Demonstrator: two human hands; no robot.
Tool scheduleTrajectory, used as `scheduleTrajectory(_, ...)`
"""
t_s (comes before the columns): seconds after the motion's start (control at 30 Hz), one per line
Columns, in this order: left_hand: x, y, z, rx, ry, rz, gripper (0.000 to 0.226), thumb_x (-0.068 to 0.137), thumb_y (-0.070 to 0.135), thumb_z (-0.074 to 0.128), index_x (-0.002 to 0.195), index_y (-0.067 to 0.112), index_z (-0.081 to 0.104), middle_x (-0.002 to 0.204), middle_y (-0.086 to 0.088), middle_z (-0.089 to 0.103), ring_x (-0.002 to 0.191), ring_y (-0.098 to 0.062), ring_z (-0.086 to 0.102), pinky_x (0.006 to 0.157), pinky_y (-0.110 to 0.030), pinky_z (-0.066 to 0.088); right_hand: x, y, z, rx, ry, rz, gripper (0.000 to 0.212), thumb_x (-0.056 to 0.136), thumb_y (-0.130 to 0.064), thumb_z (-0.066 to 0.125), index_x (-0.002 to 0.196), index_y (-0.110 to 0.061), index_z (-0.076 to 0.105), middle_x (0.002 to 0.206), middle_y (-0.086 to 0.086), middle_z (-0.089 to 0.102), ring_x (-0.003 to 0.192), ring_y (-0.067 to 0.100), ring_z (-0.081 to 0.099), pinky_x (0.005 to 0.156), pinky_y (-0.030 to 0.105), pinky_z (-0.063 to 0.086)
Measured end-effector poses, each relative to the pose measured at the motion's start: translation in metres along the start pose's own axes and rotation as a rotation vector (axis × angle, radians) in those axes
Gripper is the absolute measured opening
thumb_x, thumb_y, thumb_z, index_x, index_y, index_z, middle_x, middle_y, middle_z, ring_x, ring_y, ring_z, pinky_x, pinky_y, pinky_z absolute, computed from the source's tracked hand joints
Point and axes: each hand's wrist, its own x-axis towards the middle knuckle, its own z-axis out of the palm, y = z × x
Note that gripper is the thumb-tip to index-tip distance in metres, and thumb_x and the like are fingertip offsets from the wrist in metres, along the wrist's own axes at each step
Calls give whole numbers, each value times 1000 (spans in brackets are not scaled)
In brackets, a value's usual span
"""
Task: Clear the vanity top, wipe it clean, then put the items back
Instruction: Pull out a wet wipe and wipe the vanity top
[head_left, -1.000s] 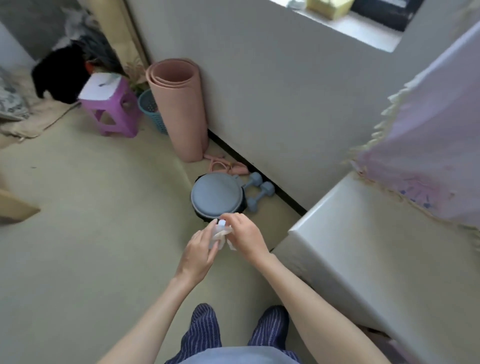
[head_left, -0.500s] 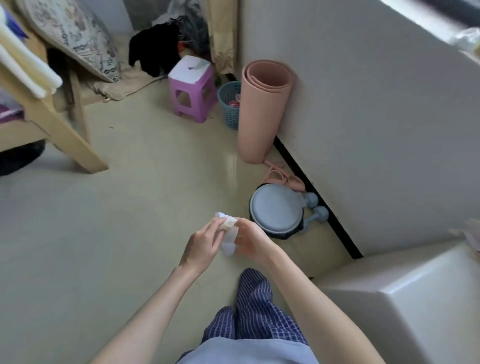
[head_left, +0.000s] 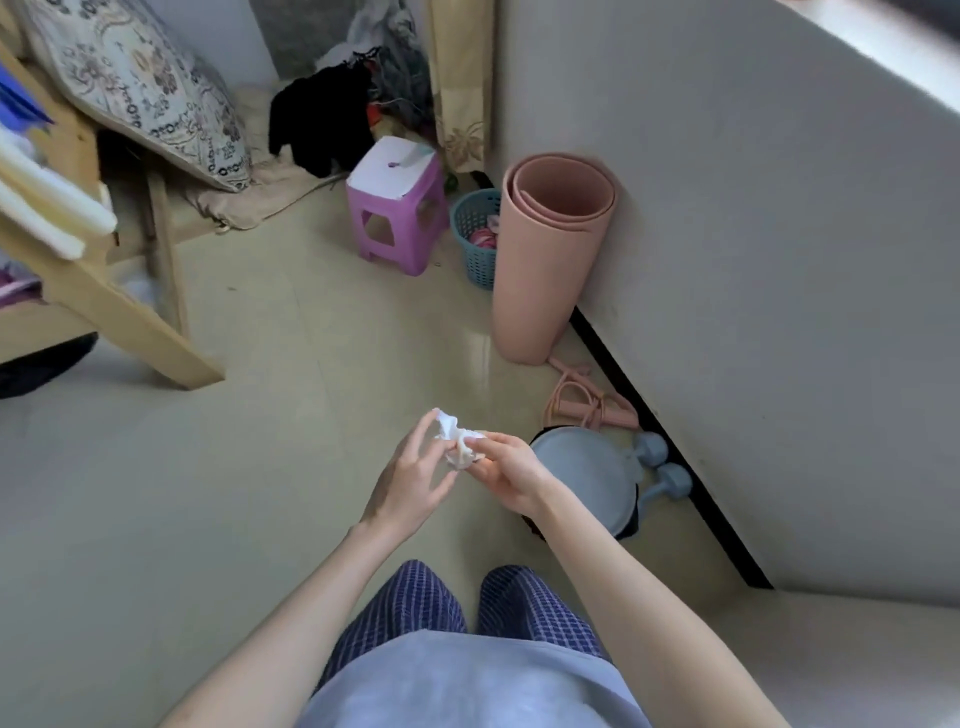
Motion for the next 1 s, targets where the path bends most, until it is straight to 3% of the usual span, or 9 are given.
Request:
scheduleTrajectory(0.1, 44, -7, -2, 1, -58, 75, 24, 85, 21, 62, 102, 5, 63, 138, -13, 46, 112, -27, 58, 83, -32, 52, 18, -18, -4, 73, 40, -52, 32, 91, 3, 51, 121, 13, 48, 104, 19, 64, 86, 18, 68, 79, 23, 53)
scheduleTrajectory(0.23, 106, -23, -2, -27, -201, 219, 31, 83, 16, 66, 112, 4, 61, 122, -8, 60, 104, -23, 61, 83, -37, 52, 39, -34, -8, 192, 179, -172, 18, 91, 2, 51, 109, 1, 53, 101, 14, 64, 82, 16, 67, 75, 23, 53)
scheduleTrajectory(0.43, 188, -37, 0, -52, -477, 516, 27, 80, 18, 64, 106, 11, 63, 100, -2, 67, 87, -20, 63, 74, -30, 50, 64, -27, 10, 467, 443, -327, 14, 96, -13, 49, 107, -10, 57, 99, 9, 65, 92, 24, 61, 98, 38, 43)
scheduleTrajectory(0.53, 211, -39, 6, -27, -588, 710, 15, 79, 21, 61, 92, 14, 64, 93, 1, 66, 78, -20, 64, 65, -26, 48, 72, -17, 25, 689, 524, -429, 14, 98, -19, 44, 102, -12, 55, 94, 10, 62, 89, 27, 56, 84, 40, 43)
scheduleTrajectory(0.6, 213, -39, 10, -29, -637, 736, 17, 78, 14, 65, 95, 12, 63, 94, -1, 66, 81, -22, 65, 67, -29, 49, 70, -13, 34, 775, 516, -487, 15, 97, -20, 43, 99, -12, 55, 93, 11, 63, 86, 27, 54, 79, 36, 41)
scheduleTrajectory(0.73, 202, -31, 22, -43, -776, 859, 28, 78, 12, 68, 105, 9, 60, 94, -6, 67, 84, -25, 64, 68, -36, 52, 65, 15, 43, 899, 583, -631, 22, 98, -22, 43, 115, -16, 55, 98, 8, 63, 90, 25, 55, 86, 39, 36)
scheduleTrajectory(0.87, 184, -35, 33, -20, -834, 1008, 18, 77, 23, 59, 94, 15, 59, 76, -2, 63, 67, -24, 59, 59, -28, 41, 75, 48, 57, 1010, 668, -718, 31, 99, -34, 38, 128, -32, 49, 103, 0, 62, 89, 18, 54, 87, 35, 34)
scheduleTrajectory(0.93, 175, -45, 41, -9, -847, 1046, 19, 78, 29, 51, 87, 15, 59, 71, -1, 59, 64, -23, 56, 59, -23, 35, 84, 64, 62, 1075, 685, -774, 32, 99, -33, 37, 130, -33, 46, 109, 3, 60, 91, 17, 54, 89, 34, 37)
scheduleTrajectory(1.0, 168, -59, 53, 9, -855, 1116, 19, 77, 29, 51, 81, 13, 60, 73, -2, 60, 68, -24, 58, 64, -24, 37, 98, 82, 63, 1099, 699, -815, 33, 100, -29, 37, 133, -31, 41, 113, 8, 59, 94, 19, 57, 90, 35, 43)
